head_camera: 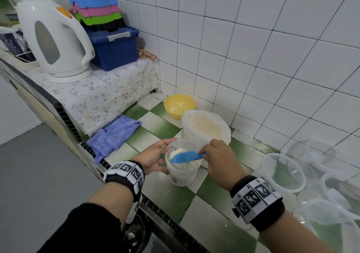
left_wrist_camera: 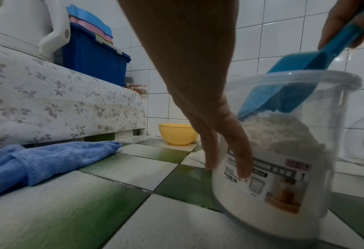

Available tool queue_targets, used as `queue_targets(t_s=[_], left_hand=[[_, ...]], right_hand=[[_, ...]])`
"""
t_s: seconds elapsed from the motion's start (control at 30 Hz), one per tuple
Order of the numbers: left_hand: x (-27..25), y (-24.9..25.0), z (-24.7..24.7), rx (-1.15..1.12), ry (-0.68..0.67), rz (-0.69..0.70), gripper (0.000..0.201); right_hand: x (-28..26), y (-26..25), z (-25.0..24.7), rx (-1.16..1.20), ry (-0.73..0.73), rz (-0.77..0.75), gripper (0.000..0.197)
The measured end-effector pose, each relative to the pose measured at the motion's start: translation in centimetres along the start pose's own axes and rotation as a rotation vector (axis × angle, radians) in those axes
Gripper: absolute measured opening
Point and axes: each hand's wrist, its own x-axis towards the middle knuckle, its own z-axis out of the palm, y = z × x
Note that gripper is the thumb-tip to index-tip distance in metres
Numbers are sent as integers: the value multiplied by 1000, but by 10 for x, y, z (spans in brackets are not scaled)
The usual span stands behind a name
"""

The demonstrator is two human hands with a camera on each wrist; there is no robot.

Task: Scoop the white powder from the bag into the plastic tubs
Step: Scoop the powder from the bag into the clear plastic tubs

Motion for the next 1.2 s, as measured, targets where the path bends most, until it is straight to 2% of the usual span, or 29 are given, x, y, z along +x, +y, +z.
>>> queue_targets(t_s=[0.1,0.27,0.37,0.43,0.57,0.7,0.77,1.03,1.2], left_hand=[[1,0,-1,-12,-8,3,34],[6,-2,-4,-6,-4,13,34],[9,-1,-6,4,0,22,34],[10,0,-6,11,2,20,35],[11,2,-6,23,-8,10,37],[12,2,-8,31,-20,10,36],[12,2,-8,26,-20,3,36],[11,3,-9,20,-32,-9,37],[11,2,-8,21,-32,-1,36]], right_hand=[[1,4,-7,43,57,27,21],[8,15,-28,357,112,259,20],[11,22,-41,576,220,396,22],[15,28,-46,624,297,469,21],[29,46,-42,382,312,517,23],[45,53,-23,49,212,414,27],[53,50,-12,-26,185,367,29],[75,37,3,-20,-49,342,30],[72,38,-3,140,-39,515,27]])
